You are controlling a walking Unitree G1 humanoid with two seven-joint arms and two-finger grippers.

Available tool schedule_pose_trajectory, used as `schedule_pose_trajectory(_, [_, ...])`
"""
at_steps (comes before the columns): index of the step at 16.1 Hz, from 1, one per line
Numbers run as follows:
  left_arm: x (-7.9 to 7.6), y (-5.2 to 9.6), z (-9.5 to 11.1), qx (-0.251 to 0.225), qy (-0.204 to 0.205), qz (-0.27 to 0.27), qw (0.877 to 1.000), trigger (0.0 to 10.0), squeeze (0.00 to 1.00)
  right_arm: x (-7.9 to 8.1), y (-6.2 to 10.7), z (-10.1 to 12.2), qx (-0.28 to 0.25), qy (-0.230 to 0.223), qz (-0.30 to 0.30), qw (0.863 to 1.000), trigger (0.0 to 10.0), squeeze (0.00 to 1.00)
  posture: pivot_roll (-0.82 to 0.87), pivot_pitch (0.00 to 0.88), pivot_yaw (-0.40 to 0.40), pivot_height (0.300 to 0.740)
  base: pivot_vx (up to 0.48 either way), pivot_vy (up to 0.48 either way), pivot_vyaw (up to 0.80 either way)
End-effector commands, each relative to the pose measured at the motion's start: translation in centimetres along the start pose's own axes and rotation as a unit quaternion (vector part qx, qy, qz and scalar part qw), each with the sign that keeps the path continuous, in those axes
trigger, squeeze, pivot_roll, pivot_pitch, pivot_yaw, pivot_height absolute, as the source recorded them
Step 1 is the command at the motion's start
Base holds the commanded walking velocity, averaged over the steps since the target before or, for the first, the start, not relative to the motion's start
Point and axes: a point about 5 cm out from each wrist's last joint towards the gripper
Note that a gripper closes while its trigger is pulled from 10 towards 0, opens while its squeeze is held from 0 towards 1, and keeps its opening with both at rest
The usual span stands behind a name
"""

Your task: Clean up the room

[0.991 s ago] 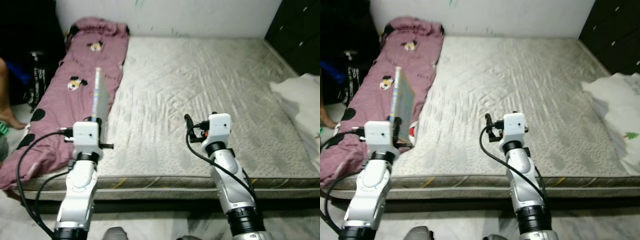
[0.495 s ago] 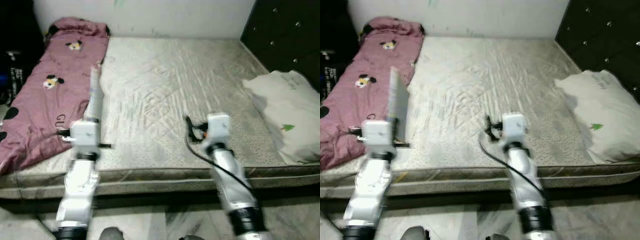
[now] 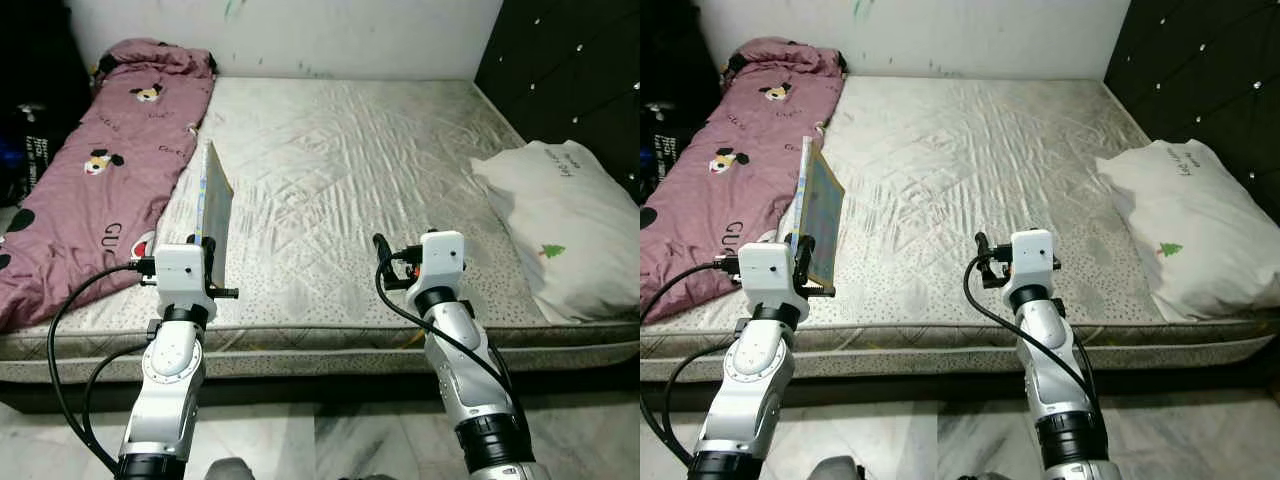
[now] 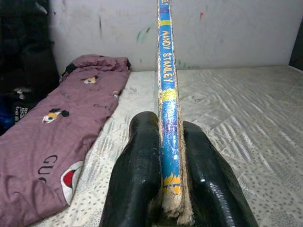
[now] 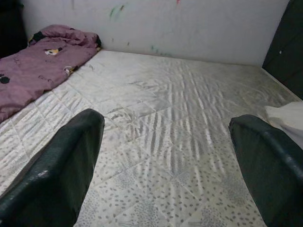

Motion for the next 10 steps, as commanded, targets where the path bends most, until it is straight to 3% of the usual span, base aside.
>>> schedule_pose_trajectory(1, [0.25,-0.29,1.34,-0.035,0.000,0.004,0.999,10.0,0.00,0.00,-0.19,0.45,-0.008,0.004,0.000,1.000,10.0,0.00,0.07,0.006,-0.030,0.740,0.000,0.000,0.00])
schedule_pose_trajectory(10, [0.20,-0.35,1.30,-0.034,0.001,-0.006,0.999,10.0,0.00,0.03,-0.26,0.54,-0.009,0.002,-0.002,1.000,10.0,0.00,0.07,0.008,-0.027,0.740,0.244,0.000,0.00])
Point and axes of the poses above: a point about 5 cm out from each wrist's last joint towards the gripper, its own y axis pointing back from the gripper into the wrist, its own z axis along the axis of the wrist's last joint, x = y × z, and after that the axes turned 1 degree about -y, right-handed
